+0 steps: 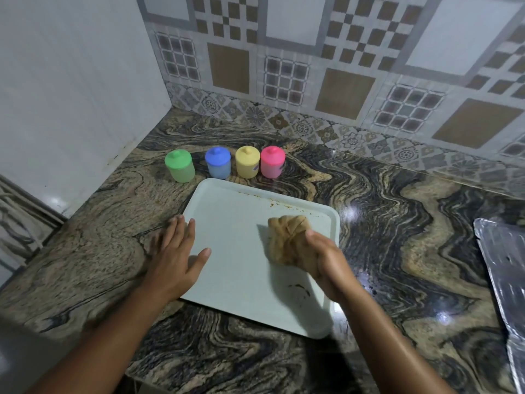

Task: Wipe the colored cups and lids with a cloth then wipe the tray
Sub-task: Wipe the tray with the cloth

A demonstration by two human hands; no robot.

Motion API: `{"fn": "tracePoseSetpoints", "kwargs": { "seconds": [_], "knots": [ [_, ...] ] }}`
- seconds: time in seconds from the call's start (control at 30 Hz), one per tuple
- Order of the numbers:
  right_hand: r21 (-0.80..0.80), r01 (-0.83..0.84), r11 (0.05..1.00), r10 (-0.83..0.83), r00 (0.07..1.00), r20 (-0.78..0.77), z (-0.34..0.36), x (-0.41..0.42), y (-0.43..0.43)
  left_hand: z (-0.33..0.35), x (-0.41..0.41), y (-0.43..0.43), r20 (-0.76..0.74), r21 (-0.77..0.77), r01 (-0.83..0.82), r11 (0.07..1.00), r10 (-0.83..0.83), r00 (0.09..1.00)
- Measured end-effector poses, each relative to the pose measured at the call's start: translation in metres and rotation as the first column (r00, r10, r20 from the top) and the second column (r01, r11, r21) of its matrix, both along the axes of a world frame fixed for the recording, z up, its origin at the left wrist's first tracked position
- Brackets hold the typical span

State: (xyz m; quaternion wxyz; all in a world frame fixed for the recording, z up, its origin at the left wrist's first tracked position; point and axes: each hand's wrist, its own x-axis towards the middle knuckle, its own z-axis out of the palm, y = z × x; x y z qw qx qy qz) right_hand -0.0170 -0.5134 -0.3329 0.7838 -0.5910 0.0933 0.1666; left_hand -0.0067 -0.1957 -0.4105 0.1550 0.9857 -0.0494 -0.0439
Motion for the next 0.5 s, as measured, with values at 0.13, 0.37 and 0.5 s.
{"fn": "tracePoseSetpoints", "kwargs": {
  "seconds": [0.13, 0.37, 0.5],
  "knots": [
    [-0.368, 0.176, 0.913, -0.097, 0.97, 0.223, -0.01, 0.047, -0.008, -0.007, -0.002, -0.001, 0.046, -0.014, -0.018, 1.0, 0.019, 0.999],
    [-0.923, 0.021, 0.385, 0.561, 0.788, 0.252, -0.043, 0.101, 0.008, -0.01, 0.0, -0.002, 0.019, 0.077, 0.023, 0.997, -0.024, 1.0],
    [-0.985, -0.002, 0.173, 0.716, 0.687, 0.125, -0.074, 0.102, 0.009, -0.005, 0.003, -0.005, 0.0, 0.103, 0.006, 0.995, -0.006, 1.0]
  ]
}}
